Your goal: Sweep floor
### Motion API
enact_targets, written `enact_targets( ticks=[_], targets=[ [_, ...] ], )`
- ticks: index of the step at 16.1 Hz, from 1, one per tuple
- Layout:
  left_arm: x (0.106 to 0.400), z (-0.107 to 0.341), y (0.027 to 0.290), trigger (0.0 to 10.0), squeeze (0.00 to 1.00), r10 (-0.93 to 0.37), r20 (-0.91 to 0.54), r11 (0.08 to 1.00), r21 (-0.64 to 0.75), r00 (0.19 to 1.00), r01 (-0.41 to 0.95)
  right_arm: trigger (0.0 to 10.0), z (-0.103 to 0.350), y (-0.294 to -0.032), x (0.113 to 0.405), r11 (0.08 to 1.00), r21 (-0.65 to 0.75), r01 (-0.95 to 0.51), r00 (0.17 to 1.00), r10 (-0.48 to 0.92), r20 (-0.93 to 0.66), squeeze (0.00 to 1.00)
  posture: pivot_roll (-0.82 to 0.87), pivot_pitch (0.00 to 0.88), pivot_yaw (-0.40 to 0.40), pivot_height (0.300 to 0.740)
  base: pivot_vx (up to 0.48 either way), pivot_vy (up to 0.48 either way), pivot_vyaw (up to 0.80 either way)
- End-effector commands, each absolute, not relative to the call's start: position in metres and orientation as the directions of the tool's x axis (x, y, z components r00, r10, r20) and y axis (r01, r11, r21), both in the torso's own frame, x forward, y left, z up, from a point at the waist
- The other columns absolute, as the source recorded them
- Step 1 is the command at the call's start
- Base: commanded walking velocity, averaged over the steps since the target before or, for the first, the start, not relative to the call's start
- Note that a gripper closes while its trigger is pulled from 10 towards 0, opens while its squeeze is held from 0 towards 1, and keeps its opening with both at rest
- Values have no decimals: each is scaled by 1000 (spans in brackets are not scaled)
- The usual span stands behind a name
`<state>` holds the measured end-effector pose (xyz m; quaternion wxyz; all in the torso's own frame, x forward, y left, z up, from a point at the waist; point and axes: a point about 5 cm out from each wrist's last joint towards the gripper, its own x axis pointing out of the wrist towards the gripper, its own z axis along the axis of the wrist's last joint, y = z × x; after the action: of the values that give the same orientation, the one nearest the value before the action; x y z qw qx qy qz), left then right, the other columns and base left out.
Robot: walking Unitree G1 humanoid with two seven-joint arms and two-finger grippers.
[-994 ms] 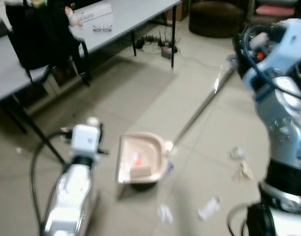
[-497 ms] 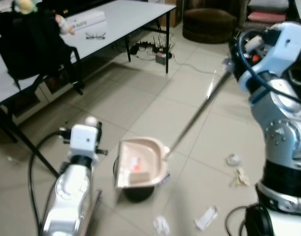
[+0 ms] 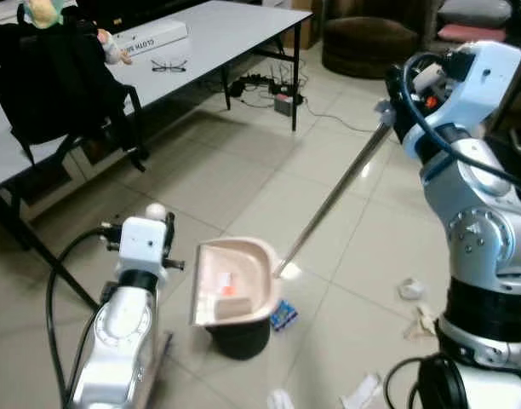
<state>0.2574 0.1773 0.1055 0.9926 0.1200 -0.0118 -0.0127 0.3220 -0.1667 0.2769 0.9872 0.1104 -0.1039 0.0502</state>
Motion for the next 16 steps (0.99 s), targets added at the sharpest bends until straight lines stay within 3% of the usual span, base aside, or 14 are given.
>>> enact_targets(
  ticks=[1,10,13,16],
  targets=[
    [258,115,181,10000,0,-25,57,967,254,998,10,10000,289,-166,320,972,198,-124,958,65,281,0,-56,0,56,740,341,0,0],
    [255,108,177,10000,0,-50,16,970,241,999,44,10000,274,-136,335,973,152,-175,949,125,290,0,-41,0,46,740,36,0,0],
    [256,107,177,10000,0,-48,15,969,243,999,43,10000,268,-114,339,964,121,-237,926,186,328,0,-41,0,48,740,0,0,0],
    [257,107,174,10000,0,-56,18,969,241,998,50,10000,262,-90,338,951,5,-308,884,285,370,0,-38,0,46,740,0,0,0]
  ],
)
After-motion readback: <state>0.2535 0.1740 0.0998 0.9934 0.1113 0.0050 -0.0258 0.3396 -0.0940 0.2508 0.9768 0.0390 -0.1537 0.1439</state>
